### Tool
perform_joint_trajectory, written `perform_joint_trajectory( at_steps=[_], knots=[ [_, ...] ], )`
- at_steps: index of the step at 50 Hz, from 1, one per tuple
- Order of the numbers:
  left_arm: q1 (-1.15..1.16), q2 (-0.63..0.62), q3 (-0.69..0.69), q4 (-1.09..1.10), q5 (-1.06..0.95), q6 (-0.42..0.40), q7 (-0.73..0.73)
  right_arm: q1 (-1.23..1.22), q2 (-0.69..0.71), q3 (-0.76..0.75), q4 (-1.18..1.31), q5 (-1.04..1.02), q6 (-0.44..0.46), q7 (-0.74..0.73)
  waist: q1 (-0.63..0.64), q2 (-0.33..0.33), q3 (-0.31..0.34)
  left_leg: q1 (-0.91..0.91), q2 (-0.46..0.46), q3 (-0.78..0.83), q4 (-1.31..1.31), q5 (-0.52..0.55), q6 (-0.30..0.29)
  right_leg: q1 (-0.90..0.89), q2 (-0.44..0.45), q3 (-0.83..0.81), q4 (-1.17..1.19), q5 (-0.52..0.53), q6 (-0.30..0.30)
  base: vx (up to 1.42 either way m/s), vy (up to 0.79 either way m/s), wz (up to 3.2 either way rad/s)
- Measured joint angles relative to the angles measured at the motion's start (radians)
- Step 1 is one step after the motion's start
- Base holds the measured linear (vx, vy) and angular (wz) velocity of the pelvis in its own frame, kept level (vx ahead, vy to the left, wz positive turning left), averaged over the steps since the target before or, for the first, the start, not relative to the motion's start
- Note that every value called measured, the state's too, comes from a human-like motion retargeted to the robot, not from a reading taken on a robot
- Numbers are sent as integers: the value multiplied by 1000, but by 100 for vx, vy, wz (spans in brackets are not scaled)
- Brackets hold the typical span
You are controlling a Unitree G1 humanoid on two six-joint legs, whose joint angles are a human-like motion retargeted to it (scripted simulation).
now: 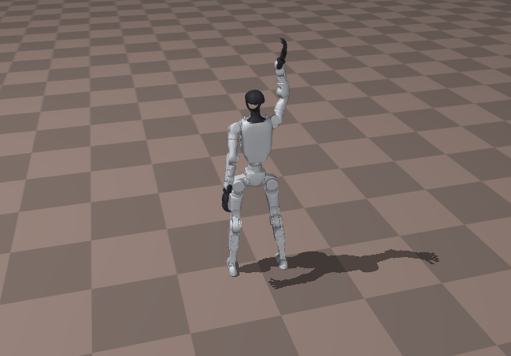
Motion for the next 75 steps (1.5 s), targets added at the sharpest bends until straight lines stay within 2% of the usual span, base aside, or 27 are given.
perform_joint_trajectory(
  at_steps=[5,10,16,20,23,27,30,32,35,39,40,42,46,49,53,57,61,65,69,75],
  knots=[
    [291,17,120,-37,5,-8,-106,-290,37,71,124,-24,17,21,67,-14,-14,-20,19,2,-3,1,-10,-19,22,-4,-9,9,0,3,-2,-1],
    [295,36,140,-54,17,0,-107,-259,18,123,124,-38,22,27,75,-13,-12,-17,23,-3,2,-5,-10,-10,26,-9,-10,7,0,0,0,0],
    [-29,70,68,-90,36,19,-1,110,-38,44,-8,-85,14,-4,65,-1,-5,15,10,-3,6,-16,5,19,11,-2,-1,-9,-4,0,0,0],
    [-342,82,82,-110,-21,31,107,496,-40,-85,-110,-109,47,-8,59,7,-11,31,12,5,30,-36,22,33,14,3,19,-25,-21,0,0,0],
    [-556,103,14,-174,-97,7,185,723,-4,-189,-133,-85,79,23,58,14,-10,53,14,1,16,-25,20,53,17,7,9,-22,-28,0,0,0],
    [-752,163,-151,-288,-113,-50,234,882,3,-286,-143,-25,85,56,58,15,-10,58,15,-5,24,-27,22,63,18,2,12,-23,-29,0,0,0],
    [-812,196,-195,-317,-127,-66,215,905,-37,-306,-155,87,70,81,59,-1,-11,56,14,-7,29,-29,18,65,17,-1,12,-23,-25,0,0,0],
    [-773,192,-148,-310,-149,-69,185,874,-89,-292,-169,141,56,113,58,-17,-26,28,13,-1,70,-58,31,41,16,-6,44,-40,-21,0,0,0],
    [-661,177,-36,-261,-196,-55,195,746,-165,-247,-185,194,21,65,66,-43,-21,47,13,2,29,-32,11,54,16,4,10,-24,-14,6,-1,-15],
    [-380,130,120,-172,-194,-22,174,425,-215,-152,-139,166,3,32,60,-67,-31,34,14,17,42,-47,15,35,15,11,23,-33,-6,7,1,-8],
    [-293,111,159,-150,-177,-15,149,326,-214,-121,-108,150,7,47,54,-71,-42,12,15,22,73,-68,26,15,15,10,46,-45,-5,7,0,-6],
    [-154,77,216,-82,-181,8,137,135,-189,-57,-32,168,14,24,52,-80,-43,33,24,24,26,-38,-2,28,25,18,10,-25,0,8,-4,-20],
    [99,-21,332,20,-215,25,79,-219,-116,87,124,129,30,31,48,-83,-48,35,38,35,17,-38,-10,24,45,22,3,-16,0,4,-2,-10],
    [230,-81,403,63,-280,33,54,-293,-73,119,170,69,7,15,41,-77,-68,35,42,41,18,-40,-10,22,53,24,1,-12,0,0,0,0],
    [253,-105,400,40,-306,31,55,-293,-57,115,171,9,-4,-9,20,-61,-70,30,44,43,20,-39,-10,16,58,27,1,-7,0,0,0,0],
    [75,-53,330,-20,-295,24,91,-275,-49,134,156,38,10,7,25,-32,-27,30,42,45,20,-38,-10,14,54,32,1,-5,0,-4,0,-3],
    [-199,31,279,-59,-275,20,154,-79,-70,115,65,42,-7,0,31,2,0,41,39,43,18,-35,-10,26,45,35,-2,-5,0,-7,1,0],
    [-486,119,210,-108,-216,17,194,255,-131,51,-128,-96,-5,-15,11,23,7,39,27,31,40,-46,7,35,30,19,11,-14,0,-8,2,15],
    [-750,216,31,-198,-171,13,206,628,-159,-42,-356,-271,24,-36,-20,37,25,60,20,11,17,-26,7,63,23,12,-6,-10,-6,-6,0,17],
    [-1020,348,-240,-408,-71,-25,152,1242,-115,-283,-630,-597,97,50,-53,41,35,63,17,-6,22,-25,19,75,20,-1,-3,-15,-15,-1,0,3]
  ],
)
